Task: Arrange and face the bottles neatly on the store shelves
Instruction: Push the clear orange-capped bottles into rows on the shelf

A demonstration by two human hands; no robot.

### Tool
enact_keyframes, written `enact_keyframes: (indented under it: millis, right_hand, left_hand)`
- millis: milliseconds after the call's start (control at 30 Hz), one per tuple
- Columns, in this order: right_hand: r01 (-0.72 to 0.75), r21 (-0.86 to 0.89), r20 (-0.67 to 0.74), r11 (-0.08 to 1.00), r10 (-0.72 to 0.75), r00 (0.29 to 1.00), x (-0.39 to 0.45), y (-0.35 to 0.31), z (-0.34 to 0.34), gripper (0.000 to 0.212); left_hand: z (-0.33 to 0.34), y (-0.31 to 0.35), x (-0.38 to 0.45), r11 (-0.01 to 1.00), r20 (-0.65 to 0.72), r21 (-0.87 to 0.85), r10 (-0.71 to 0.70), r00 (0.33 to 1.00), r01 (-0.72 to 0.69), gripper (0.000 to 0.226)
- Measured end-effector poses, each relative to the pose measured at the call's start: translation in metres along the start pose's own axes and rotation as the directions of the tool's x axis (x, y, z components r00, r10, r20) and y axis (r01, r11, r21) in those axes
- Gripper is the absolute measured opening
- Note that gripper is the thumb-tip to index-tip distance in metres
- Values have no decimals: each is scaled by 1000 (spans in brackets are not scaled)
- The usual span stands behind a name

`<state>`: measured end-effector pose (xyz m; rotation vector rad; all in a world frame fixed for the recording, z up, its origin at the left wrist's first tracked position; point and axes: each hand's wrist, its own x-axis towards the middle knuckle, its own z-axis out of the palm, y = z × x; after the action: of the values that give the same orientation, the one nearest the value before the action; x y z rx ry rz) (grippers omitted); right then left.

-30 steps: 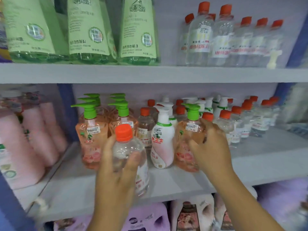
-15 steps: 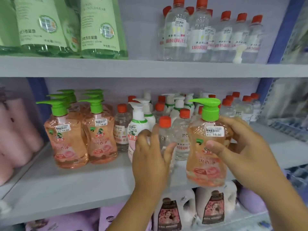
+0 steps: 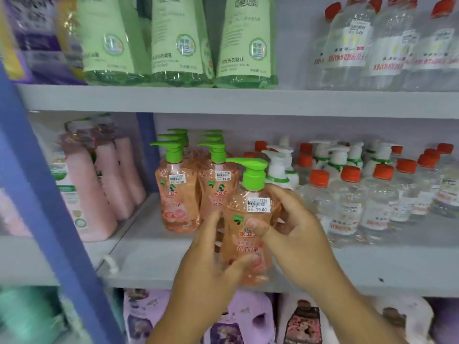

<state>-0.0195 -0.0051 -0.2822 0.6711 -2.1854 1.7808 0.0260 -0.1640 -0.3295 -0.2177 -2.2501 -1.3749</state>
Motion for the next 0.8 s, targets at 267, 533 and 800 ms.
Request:
enact_keyframes:
  millis: [267,533,800]
  right_hand:
    - [37,-79,222,996,-19,975,21,5,78,68]
    - [79,-195,-294,978,-135,946,19,-3,34,27]
    - [99,-293,-476,951,-235,848,15,-13,-6,28]
  left_hand:
    - [-81,-47,11,990,-175,48,-126,976,136,73]
    - [-95,-69,31,987,-187,123,-82,979,107,71]
    - [-97,-73,27,995,-155,-5,-95,983,95,64]
